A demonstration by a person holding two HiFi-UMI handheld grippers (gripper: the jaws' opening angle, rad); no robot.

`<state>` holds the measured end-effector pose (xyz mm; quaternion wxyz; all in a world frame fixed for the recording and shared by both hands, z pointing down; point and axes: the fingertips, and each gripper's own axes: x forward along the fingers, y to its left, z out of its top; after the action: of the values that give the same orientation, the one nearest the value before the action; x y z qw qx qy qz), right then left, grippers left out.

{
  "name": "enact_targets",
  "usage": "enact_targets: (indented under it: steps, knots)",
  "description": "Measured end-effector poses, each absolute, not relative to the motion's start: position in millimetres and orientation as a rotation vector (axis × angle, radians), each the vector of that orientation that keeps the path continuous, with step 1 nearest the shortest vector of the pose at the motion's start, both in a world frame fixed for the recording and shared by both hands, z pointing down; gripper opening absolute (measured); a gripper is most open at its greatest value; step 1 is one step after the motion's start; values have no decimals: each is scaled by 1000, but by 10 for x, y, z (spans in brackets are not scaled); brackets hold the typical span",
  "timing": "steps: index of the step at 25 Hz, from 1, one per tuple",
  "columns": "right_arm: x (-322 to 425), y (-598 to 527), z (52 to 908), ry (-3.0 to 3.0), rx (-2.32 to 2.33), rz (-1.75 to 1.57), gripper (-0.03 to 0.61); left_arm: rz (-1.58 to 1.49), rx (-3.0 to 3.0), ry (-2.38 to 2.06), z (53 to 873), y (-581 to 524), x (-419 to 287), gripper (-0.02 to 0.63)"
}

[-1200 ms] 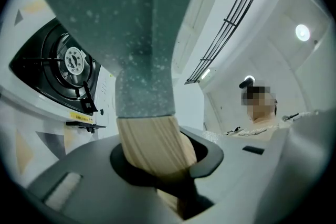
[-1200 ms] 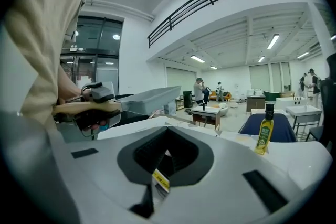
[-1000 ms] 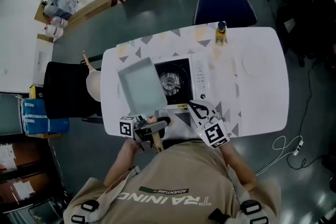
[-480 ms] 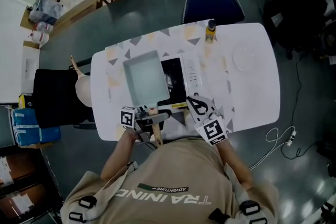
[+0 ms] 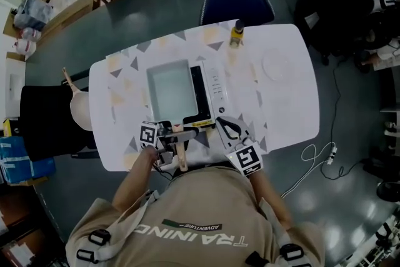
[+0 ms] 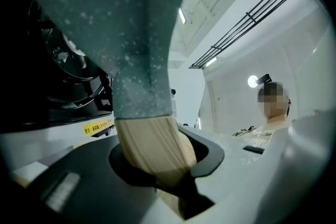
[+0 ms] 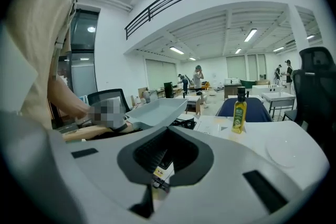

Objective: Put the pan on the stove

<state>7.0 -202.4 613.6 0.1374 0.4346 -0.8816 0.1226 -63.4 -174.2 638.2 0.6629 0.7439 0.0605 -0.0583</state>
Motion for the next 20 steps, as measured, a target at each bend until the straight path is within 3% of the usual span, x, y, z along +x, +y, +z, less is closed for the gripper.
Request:
enact_targets:
  steps: [20]
  knots:
    - [-9,-1986,6016,-2532,1174,335,3,-97,1652,97,6711,-1728,-571,104]
